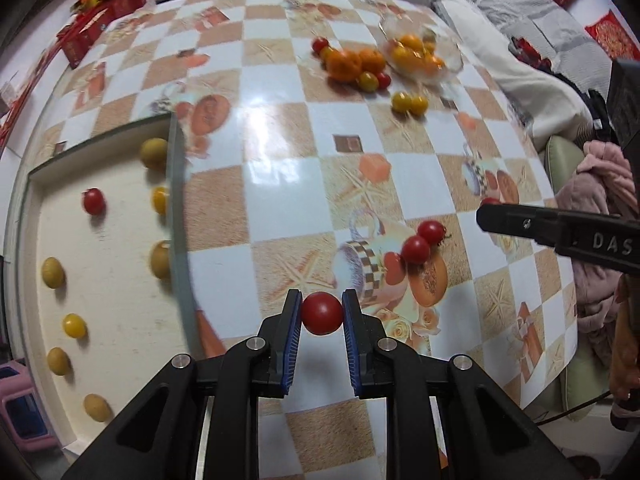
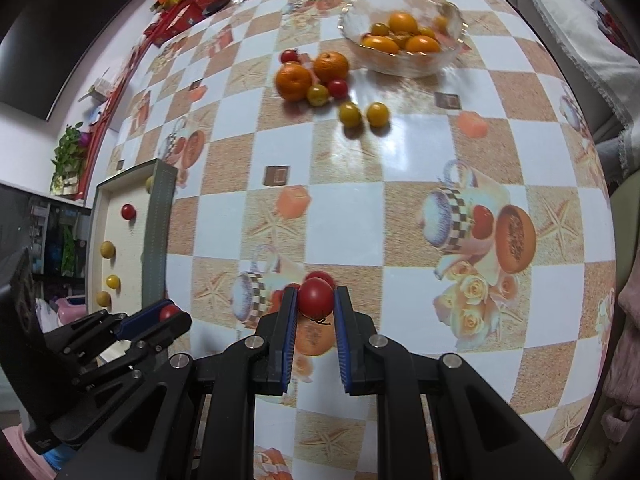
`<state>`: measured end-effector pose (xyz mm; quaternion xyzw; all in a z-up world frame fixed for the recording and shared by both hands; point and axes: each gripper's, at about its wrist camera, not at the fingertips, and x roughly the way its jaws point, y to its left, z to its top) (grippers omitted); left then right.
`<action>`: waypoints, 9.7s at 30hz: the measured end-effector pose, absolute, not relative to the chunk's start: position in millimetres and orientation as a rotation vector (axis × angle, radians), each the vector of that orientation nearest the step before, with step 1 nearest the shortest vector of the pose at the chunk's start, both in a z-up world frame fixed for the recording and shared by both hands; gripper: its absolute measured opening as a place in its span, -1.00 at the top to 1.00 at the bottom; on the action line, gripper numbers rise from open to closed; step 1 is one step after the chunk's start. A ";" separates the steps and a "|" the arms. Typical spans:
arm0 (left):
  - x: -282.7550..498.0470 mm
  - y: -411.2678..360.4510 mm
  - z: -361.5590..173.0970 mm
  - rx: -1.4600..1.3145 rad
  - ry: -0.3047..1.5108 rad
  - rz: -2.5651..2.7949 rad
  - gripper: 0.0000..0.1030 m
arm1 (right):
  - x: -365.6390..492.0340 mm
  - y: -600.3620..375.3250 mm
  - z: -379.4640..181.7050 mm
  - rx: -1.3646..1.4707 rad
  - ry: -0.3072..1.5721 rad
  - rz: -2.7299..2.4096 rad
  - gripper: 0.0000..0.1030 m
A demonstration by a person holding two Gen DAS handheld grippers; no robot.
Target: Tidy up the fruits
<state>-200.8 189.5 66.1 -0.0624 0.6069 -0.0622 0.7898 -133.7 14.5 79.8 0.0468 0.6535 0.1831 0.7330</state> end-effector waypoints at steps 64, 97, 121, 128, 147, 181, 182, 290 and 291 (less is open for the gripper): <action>-241.9 293.0 12.7 -0.110 1.334 0.166 -0.38 | -113.0 314.9 35.3 -0.322 1.545 0.811 -0.58; -194.4 136.6 45.4 0.061 1.306 -0.183 -0.39 | -79.0 2.2 38.8 -0.030 1.501 0.285 -0.68; -153.8 94.4 8.9 0.035 1.308 -0.134 -0.38 | -12.1 25.6 19.7 -0.223 1.308 0.399 -0.06; -156.6 96.0 9.1 0.015 1.310 -0.118 -0.29 | -8.3 41.4 22.5 -0.241 1.283 0.493 0.56; -144.0 104.2 14.4 -0.066 1.338 -0.197 0.51 | -63.7 -30.0 31.5 0.093 1.414 0.425 0.58; -205.6 275.4 82.8 -0.235 1.214 0.088 0.51 | -103.6 110.4 89.2 -0.037 1.409 0.615 0.58; -209.7 283.9 81.0 -0.240 1.216 0.105 0.51 | -104.7 119.6 89.5 -0.047 1.411 0.631 0.58; -320.5 326.2 149.0 -0.020 1.368 0.267 -0.98 | -188.6 239.1 174.2 -0.510 1.351 0.674 -1.00; -320.0 326.3 149.1 -0.019 1.368 0.269 -0.98 | -187.9 239.2 174.1 -0.511 1.352 0.674 -1.00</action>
